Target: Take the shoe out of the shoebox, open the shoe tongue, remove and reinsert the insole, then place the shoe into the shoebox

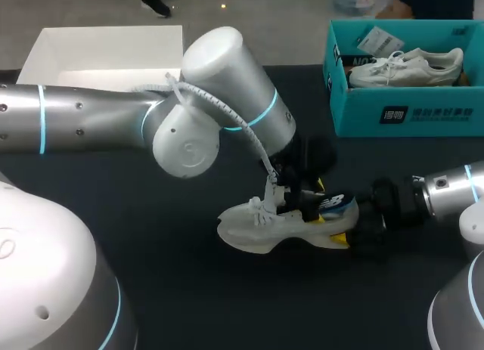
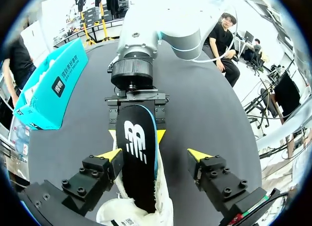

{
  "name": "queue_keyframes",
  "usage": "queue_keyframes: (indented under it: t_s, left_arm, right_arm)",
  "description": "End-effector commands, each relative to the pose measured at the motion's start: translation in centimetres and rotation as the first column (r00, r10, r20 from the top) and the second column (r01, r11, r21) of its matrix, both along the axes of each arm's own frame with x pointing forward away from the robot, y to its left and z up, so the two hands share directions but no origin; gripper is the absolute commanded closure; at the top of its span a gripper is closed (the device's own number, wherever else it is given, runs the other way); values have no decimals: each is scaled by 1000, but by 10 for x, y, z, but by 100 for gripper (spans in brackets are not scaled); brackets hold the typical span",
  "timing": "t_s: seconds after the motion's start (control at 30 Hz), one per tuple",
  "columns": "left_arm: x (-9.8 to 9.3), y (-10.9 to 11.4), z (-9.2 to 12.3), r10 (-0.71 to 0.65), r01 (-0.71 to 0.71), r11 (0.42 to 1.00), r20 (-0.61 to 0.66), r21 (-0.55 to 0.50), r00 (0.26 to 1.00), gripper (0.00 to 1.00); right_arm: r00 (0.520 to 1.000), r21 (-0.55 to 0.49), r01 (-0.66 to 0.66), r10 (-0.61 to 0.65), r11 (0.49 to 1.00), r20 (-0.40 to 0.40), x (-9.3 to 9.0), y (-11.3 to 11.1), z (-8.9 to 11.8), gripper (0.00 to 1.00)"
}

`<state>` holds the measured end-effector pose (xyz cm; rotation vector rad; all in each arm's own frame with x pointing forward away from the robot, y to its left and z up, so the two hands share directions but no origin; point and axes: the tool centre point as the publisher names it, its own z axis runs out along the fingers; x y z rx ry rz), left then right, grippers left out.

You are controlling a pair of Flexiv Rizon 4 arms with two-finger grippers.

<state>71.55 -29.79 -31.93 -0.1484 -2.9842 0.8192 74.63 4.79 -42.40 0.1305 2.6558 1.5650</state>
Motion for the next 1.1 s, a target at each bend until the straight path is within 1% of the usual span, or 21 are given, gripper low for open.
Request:
queue_keyframes:
  t_s: [0.03,0.07,0.1,0.13,0.2,0.27,0.4,0.67,0.8,0.83,0.87,0.9,0.93,1.1]
  left_arm:
    - [-4,-1,-5,27,-26,999,62,-22,998,41]
    - [-4,-2,-6,32,-30,999,70,-27,997,44]
    - [-4,-2,-8,39,-36,999,86,-29,996,51]
    - [-4,-3,-9,38,-36,999,90,-25,995,53]
    - [-5,-5,-13,39,-37,999,123,-24,992,53]
    - [-6,-6,-16,36,-33,999,110,-22,993,52]
    - [-4,-8,-22,50,-48,999,132,-21,990,50]
    - [2,-9,-29,84,-78,996,171,-39,982,57]
    - [6,-10,-30,109,-101,993,179,-54,978,67]
    - [7,-10,-30,111,-103,993,179,-54,978,71]
    - [8,-11,-30,114,-107,993,179,-52,977,80]
    - [9,-11,-30,120,-112,992,179,-53,977,87]
    - [9,-11,-30,124,-117,992,178,-53,976,100]
    - [11,-10,-25,147,-138,989,179,-61,973,100]
  right_arm:
    - [1000,-4,1,-1,1000,-1,0,1,0,100]
    - [1000,-4,1,-1,1000,-1,0,1,0,100]
    - [1000,-4,1,-1,1000,-1,0,1,0,100]
    - [1000,-4,1,-1,1000,-1,0,1,0,100]
    - [1000,-4,1,-1,1000,-1,0,1,0,100]
    - [1000,-4,1,-1,1000,-1,0,1,0,100]
    - [1000,-4,1,-1,1000,-1,0,1,0,100]
    - [1000,-4,1,-1,1000,-1,0,1,0,100]
    - [1000,-4,1,-1,1000,-1,0,1,0,100]
    - [1000,-4,1,-1,1000,-1,0,1,0,100]
    - [1000,-4,1,-1,1000,-1,0,1,0,100]
    - [1000,-4,1,-1,1000,-1,0,1,0,100]
    - [1000,-4,1,-1,1000,-1,0,1,0,100]
    - [1000,-4,1,-1,1000,-1,0,1,0,100]
